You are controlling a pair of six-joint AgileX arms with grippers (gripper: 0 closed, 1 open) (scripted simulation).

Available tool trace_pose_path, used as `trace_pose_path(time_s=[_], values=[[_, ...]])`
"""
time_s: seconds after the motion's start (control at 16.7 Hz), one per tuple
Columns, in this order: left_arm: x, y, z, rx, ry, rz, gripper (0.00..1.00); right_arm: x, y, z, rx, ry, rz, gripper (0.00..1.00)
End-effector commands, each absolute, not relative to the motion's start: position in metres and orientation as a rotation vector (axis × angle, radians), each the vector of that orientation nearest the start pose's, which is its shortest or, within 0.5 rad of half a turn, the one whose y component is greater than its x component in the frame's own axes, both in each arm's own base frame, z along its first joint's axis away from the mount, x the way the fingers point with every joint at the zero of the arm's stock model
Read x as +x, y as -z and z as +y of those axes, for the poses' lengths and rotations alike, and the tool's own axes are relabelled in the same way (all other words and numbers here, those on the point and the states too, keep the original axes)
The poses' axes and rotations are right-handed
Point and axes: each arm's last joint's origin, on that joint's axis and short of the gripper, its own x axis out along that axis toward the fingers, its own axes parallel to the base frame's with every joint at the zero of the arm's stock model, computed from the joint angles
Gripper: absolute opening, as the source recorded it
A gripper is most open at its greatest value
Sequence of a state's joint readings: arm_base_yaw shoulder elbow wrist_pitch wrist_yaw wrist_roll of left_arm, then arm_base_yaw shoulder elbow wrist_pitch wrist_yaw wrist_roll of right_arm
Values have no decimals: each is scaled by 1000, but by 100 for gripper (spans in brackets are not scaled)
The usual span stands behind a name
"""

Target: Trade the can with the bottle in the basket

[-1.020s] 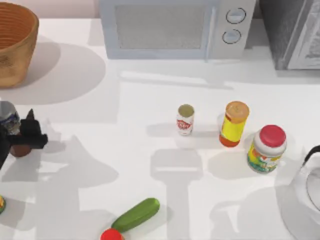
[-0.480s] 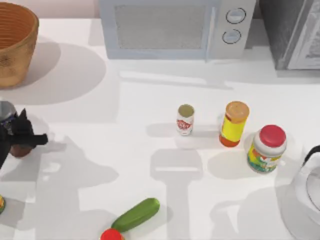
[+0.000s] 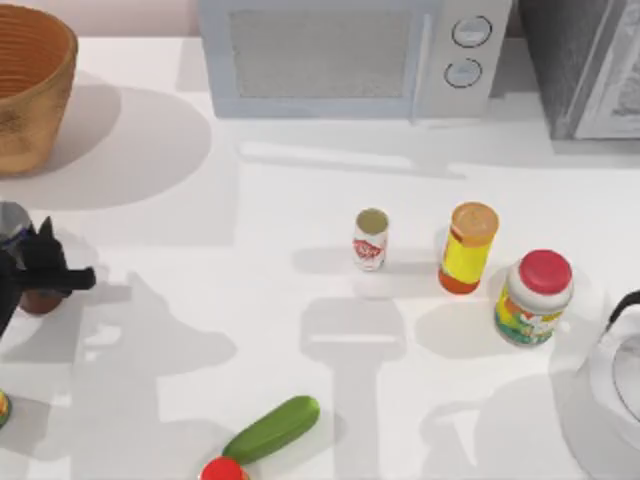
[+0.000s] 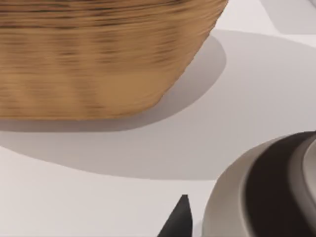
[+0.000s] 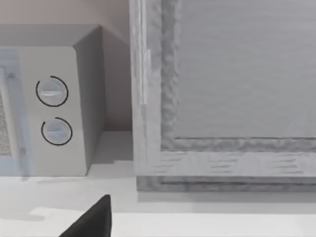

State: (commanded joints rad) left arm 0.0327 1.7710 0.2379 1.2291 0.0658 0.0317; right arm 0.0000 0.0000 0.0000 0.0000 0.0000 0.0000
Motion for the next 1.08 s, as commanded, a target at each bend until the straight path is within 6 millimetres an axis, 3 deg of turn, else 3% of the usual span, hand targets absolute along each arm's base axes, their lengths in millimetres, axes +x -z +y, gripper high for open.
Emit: trace_pose_path(time_s=[0.18,0.42,0.54,0.72,0.9,1.08], values=[[248,-90,2,21,46,294,0,106,-160,-1,0,0,0,100],[287,-116,-23,90,171,245,0,106,-160,-1,0,0,0,100],[316,-147,-36,120,236,190,0,106,-160,-1,0,0,0,100],[359,-212,-40,151,275,98,0,106,-160,-1,0,0,0,100],[388,-278,-15,164,238,73,0,106,-160,-1,0,0,0,100],[399,-322,26,139,168,136,0,106,-160,-1,0,0,0,100]])
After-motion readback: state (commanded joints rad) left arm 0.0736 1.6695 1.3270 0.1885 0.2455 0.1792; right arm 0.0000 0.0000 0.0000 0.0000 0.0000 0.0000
